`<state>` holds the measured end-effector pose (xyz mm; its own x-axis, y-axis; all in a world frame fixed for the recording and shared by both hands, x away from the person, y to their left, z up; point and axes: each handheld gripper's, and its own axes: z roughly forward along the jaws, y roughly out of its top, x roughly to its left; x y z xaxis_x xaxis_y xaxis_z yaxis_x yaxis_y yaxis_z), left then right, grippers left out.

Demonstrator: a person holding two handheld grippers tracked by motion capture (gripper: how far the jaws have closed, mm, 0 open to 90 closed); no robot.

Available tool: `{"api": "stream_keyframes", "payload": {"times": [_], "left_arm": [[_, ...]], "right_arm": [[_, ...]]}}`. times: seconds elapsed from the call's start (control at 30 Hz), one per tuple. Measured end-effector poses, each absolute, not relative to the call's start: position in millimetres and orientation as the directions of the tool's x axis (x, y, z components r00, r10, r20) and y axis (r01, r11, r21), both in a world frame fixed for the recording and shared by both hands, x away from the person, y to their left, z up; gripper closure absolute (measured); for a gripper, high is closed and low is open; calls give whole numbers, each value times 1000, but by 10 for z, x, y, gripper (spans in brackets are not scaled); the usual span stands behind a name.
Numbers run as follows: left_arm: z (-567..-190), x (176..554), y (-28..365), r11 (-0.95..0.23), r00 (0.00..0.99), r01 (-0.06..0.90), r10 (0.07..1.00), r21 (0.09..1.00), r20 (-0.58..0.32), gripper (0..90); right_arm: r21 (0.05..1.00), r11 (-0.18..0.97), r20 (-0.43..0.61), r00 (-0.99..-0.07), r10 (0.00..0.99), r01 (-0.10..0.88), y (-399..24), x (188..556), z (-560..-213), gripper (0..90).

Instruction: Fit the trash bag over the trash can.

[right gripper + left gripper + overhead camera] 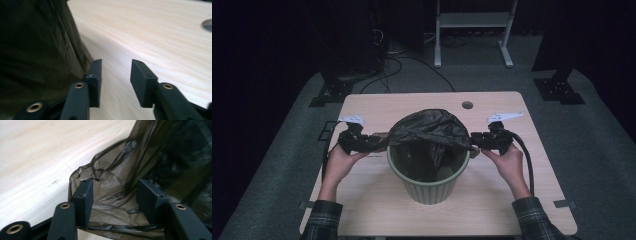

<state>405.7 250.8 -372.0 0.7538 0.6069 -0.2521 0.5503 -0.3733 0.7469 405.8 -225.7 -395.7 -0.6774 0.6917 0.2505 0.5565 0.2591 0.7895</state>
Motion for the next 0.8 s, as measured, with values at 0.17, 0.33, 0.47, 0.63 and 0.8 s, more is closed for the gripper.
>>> {"api": "stream_keyframes", "payload": {"times": [0.17,0.33,0.47,0.63,0.8], "left_arm": [[-3405,3954,2635,-374,767,527,595,763,-238,403],[-3148,3804,2713,-366,786,478,583,798,-203,340],[-3029,3699,2687,-370,810,449,553,814,-196,320],[-2950,3607,2595,-387,835,420,519,821,-182,328],[-2939,3571,2525,-385,847,405,500,829,-182,328]], "right_arm": [[822,209,248,-663,706,530,-2485,3990,-3710,545],[851,180,254,-687,681,493,-2616,3834,-3485,538],[871,193,256,-753,606,452,-2586,3653,-3320,519],[894,221,242,-835,493,390,-2419,3444,-3153,490],[893,265,214,-861,461,364,-2214,3432,-3126,491]]}}
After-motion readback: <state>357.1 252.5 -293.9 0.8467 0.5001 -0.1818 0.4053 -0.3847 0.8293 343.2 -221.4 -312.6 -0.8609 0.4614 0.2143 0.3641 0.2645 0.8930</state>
